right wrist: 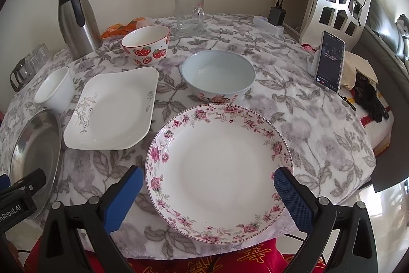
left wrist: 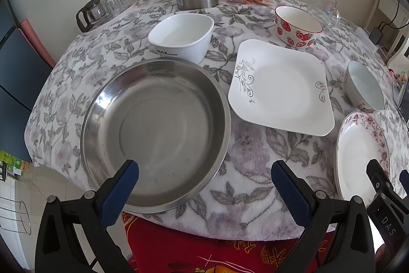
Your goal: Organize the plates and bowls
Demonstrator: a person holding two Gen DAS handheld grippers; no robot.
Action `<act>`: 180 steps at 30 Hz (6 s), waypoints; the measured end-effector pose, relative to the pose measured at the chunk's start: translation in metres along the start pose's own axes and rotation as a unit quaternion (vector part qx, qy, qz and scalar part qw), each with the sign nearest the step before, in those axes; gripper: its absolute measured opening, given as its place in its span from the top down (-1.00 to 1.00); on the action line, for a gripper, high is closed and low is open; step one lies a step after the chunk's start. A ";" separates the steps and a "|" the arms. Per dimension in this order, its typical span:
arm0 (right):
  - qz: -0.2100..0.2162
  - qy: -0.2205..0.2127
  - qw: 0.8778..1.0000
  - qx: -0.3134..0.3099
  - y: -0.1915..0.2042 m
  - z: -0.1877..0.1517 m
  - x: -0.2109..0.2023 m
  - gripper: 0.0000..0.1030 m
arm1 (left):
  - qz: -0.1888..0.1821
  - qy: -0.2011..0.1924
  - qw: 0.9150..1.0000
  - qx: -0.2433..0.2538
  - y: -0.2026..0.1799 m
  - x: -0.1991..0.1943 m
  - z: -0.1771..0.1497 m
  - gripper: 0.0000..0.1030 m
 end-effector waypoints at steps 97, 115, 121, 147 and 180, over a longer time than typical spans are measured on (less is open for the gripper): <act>0.198 0.047 0.975 -0.089 0.203 -0.021 0.050 -0.91 | 0.025 0.048 0.943 -0.329 0.195 0.071 -0.008 -1.00; 0.267 0.080 0.959 -0.052 0.220 -0.020 0.075 0.26 | -0.006 0.078 0.949 -0.305 0.183 0.107 -0.004 -0.41; 0.273 0.090 0.957 -0.051 0.224 -0.020 0.083 0.46 | 0.007 0.092 0.945 -0.312 0.190 0.118 -0.011 0.12; 0.288 0.084 0.950 -0.086 0.233 -0.017 0.073 0.62 | 0.007 0.068 0.945 -0.321 0.199 0.109 -0.016 0.52; 0.304 0.042 0.944 -0.121 0.204 0.004 0.025 0.61 | 0.014 0.022 0.955 -0.297 0.177 0.052 -0.011 0.62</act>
Point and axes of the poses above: each gripper's, at about its wrist camera, not at the fingertips, and x roughly the way its jaws point, y to its left, z to its top, the point moved 9 cm from there along x, roughly the way its jaws point, and after that the axes turned 7 degrees about z, right-handed, at the moved point
